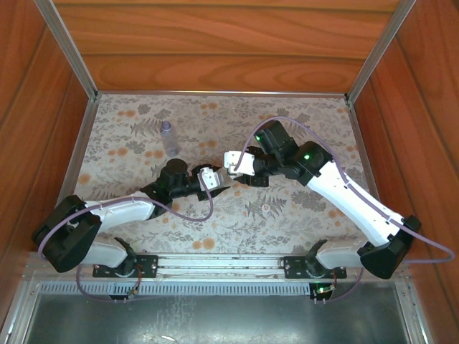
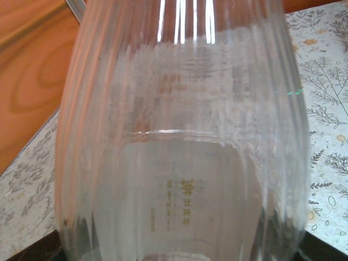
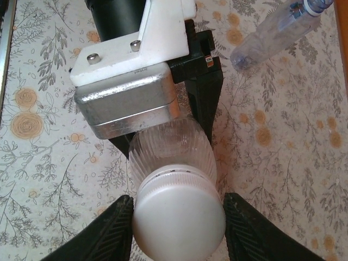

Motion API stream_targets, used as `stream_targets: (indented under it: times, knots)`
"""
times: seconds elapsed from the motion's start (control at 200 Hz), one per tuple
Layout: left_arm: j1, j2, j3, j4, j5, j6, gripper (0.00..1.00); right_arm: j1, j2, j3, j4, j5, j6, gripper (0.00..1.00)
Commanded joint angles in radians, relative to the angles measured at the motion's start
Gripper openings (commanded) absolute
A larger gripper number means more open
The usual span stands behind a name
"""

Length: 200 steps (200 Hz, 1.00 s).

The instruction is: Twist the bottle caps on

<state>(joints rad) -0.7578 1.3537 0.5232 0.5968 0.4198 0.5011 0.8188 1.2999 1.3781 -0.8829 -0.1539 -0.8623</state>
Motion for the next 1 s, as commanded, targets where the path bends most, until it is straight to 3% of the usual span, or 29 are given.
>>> stream_targets:
  times: [0.0,0.225,0.345,0.52,0.835,0.995]
  knots:
    - [0.009,-0.014,0.004,-0.009,0.013,0.01,0.61,0.007,0.01,0.003,-0.01,-0.001,-0.014,0.45]
    - [0.008,-0.02,0.019,-0.009,-0.009,0.0,0.61,0.006,0.013,0.003,-0.024,-0.018,0.046,0.4]
    - [0.008,-0.012,0.037,-0.01,-0.033,-0.003,0.61,0.006,0.029,0.012,-0.021,0.031,0.204,0.36]
    - [0.008,0.015,0.067,-0.009,-0.093,0.013,0.61,0.006,0.048,0.012,0.011,0.078,0.601,0.26]
    - [0.007,0.072,0.119,-0.009,-0.169,0.061,0.61,-0.008,0.078,0.042,-0.049,0.132,1.415,0.2]
    - [0.005,0.071,0.107,-0.011,-0.198,0.081,0.61,-0.023,0.103,0.078,-0.066,0.134,1.507,0.21]
